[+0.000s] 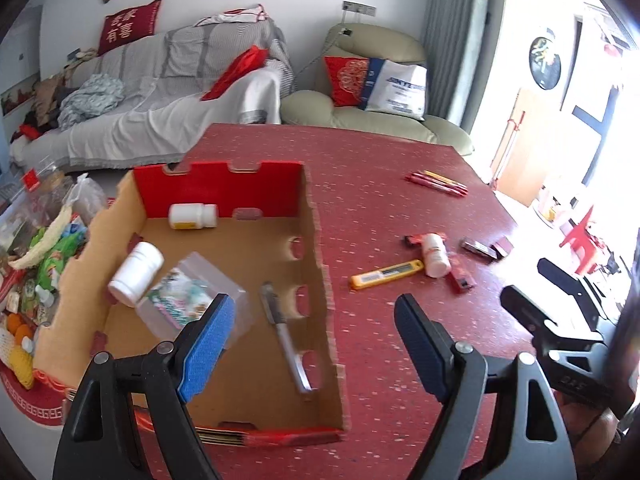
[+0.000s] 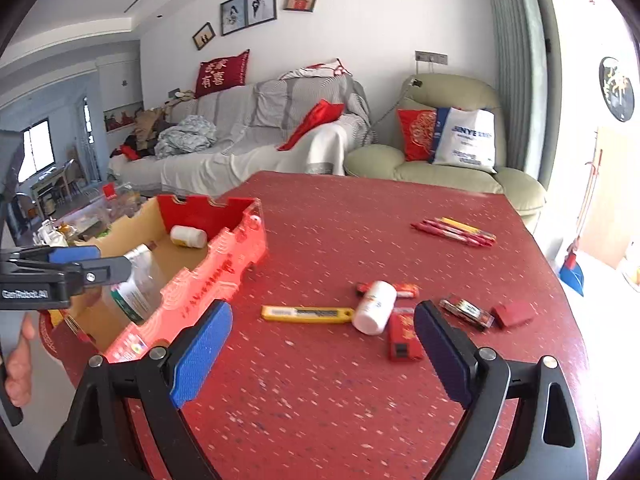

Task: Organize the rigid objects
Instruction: 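Move both open grippers back over the remaining table items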

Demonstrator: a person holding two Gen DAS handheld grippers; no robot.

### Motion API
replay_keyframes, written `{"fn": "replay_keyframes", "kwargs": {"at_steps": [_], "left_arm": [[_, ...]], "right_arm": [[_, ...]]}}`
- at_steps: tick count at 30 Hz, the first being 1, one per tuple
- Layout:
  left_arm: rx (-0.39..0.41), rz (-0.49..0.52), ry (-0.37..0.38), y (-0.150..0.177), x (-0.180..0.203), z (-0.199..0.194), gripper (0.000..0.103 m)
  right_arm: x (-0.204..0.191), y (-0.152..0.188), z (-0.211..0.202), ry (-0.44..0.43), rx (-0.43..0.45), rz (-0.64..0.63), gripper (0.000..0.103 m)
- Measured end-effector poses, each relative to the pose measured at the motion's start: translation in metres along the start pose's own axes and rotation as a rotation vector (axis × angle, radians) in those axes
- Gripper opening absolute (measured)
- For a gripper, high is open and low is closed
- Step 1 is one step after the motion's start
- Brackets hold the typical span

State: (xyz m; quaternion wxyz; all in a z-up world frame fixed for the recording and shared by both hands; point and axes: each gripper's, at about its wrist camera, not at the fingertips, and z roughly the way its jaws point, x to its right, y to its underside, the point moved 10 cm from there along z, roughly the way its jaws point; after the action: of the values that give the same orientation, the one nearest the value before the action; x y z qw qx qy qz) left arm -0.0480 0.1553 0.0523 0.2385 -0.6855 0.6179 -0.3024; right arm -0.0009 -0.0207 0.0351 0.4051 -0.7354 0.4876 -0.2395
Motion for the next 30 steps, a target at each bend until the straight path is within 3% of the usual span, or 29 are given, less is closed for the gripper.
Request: {"fn": "replay_keyframes", "kwargs": {"at_steps": [4,8,13,19,24,30], "left_arm": [[-0.014,0.084,0.087,0.007,0.064,0.008,0.085],[-0.060,0.170,0.062,0.017,0.102,0.044,0.085],[-0.150,0.197,0.016,0.025,0.113,0.098,0.085],[-0.200,0.184,-0.031,0.029,0.106,0.141,0.085],[-0.236,0.117,-0.007,0.028,0.093,0.163,0.085],[-0.226,0.117,-0.060,0.018,0.081,0.181,0.085]], "right_arm": [[0.053,0.021,0.000,0.077,-0.071,0.047,0.093],[0.099,0.030,-0.001,0.127,-0.101,0.085,0.093],[0.151,0.034,0.012,0.167,-0.147,0.100,0.093],[0.199,0.034,0.035,0.194,-0.189,0.222,0.093],[0.198,0.033,0.046,0.157,-0.179,0.267,0.093],[0.152,0.035,0.060,0.056,-0.187,0.235,0.093]]}}
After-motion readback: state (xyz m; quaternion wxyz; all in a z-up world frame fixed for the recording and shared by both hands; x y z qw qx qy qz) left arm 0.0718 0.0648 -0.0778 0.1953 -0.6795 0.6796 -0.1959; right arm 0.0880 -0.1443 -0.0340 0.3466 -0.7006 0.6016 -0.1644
